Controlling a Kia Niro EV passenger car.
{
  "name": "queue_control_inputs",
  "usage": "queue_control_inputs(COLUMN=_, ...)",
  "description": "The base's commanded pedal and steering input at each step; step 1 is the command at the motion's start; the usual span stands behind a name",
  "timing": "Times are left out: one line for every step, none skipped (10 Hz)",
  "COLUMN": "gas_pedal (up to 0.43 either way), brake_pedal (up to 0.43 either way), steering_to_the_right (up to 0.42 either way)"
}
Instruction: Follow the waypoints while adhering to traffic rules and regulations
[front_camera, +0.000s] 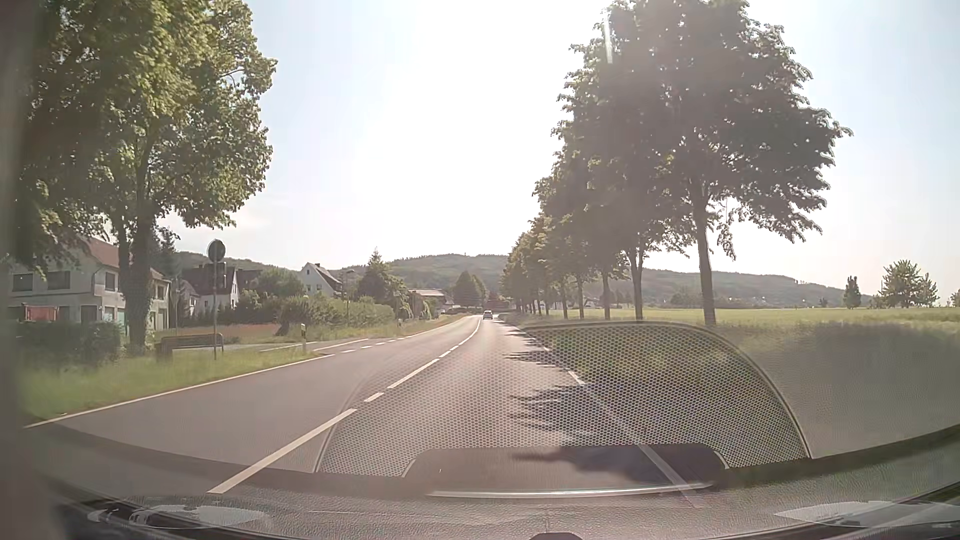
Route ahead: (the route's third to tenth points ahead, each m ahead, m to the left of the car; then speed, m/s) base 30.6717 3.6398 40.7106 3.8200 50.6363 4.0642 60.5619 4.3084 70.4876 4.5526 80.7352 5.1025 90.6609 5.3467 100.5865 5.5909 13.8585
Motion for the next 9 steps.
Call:
queue_control_inputs(gas_pedal=0.189, brake_pedal=0.000, steering_to_the_right=-0.004)
queue_control_inputs(gas_pedal=0.189, brake_pedal=0.000, steering_to_the_right=-0.004)
queue_control_inputs(gas_pedal=0.189, brake_pedal=0.000, steering_to_the_right=-0.004)
queue_control_inputs(gas_pedal=0.189, brake_pedal=0.000, steering_to_the_right=-0.004)
queue_control_inputs(gas_pedal=0.189, brake_pedal=0.000, steering_to_the_right=-0.004)
queue_control_inputs(gas_pedal=0.189, brake_pedal=0.000, steering_to_the_right=-0.004)
queue_control_inputs(gas_pedal=0.189, brake_pedal=0.000, steering_to_the_right=-0.004)
queue_control_inputs(gas_pedal=0.189, brake_pedal=0.000, steering_to_the_right=-0.004)
queue_control_inputs(gas_pedal=0.189, brake_pedal=0.000, steering_to_the_right=-0.004)
